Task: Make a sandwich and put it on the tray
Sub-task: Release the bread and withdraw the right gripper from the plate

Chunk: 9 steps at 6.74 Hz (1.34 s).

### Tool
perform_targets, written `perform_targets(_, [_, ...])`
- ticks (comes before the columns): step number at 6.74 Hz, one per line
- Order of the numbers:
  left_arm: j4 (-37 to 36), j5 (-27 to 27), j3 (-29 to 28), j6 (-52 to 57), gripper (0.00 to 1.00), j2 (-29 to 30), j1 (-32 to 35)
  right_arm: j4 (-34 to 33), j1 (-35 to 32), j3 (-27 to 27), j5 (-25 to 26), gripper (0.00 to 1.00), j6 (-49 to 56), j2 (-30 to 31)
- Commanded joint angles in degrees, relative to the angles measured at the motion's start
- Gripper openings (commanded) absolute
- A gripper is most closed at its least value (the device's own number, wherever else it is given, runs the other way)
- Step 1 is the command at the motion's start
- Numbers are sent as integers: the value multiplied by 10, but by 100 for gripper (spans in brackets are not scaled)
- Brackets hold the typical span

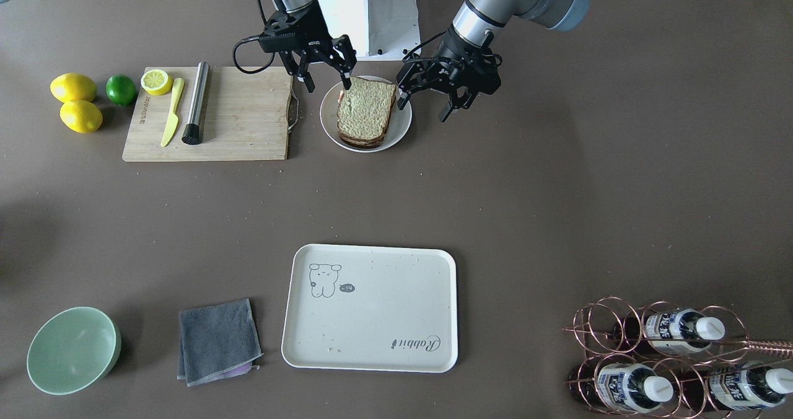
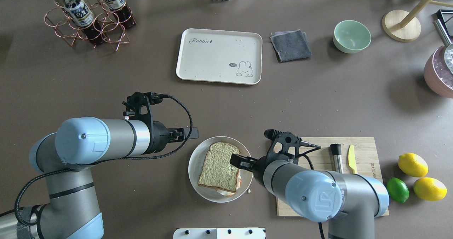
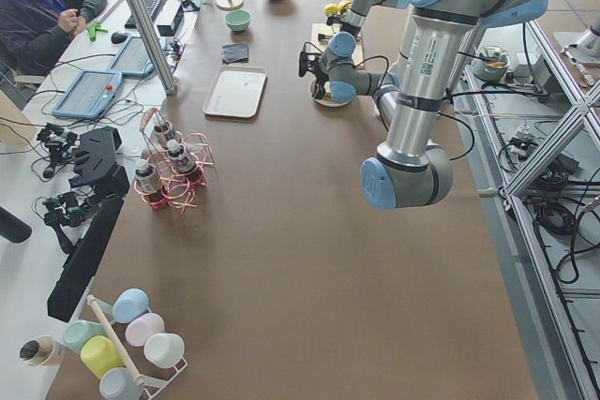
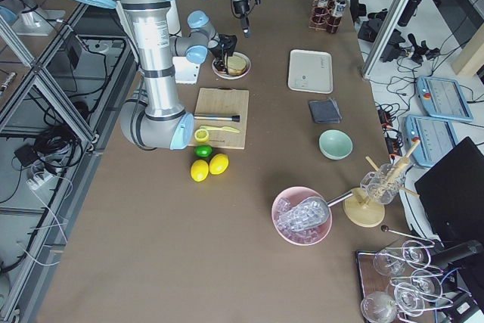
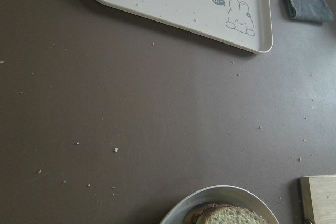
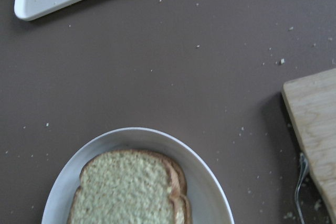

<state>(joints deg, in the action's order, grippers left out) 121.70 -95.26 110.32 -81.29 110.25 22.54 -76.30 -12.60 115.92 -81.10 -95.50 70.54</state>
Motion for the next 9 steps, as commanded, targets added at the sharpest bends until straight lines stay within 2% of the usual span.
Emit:
perform_targets(1, [-1,2,-7,-4,99,-1,-13,-61,-130,7,-125,100,129,19])
perform_targets(4, [0,2,-23,-14,98,-2,-31,-75,-328,12,-303,100,414,97])
perform_targets(5, [0,9,-32,-20,98,-2,-38,-75,-387,12,-343,100,497,132])
perform_targets(7, [1,10,-41,-21,98,-1,-44,-74,-531,4,-449,100,738,227])
perform_targets(8, [1,14,-42,-21,98,-3,-54,-75,-588,-18,-487,100,830,257])
perform_targets(9, [2,36,-48,-20,92,-2,-67,-75,-626,-36,-487,100,912,288])
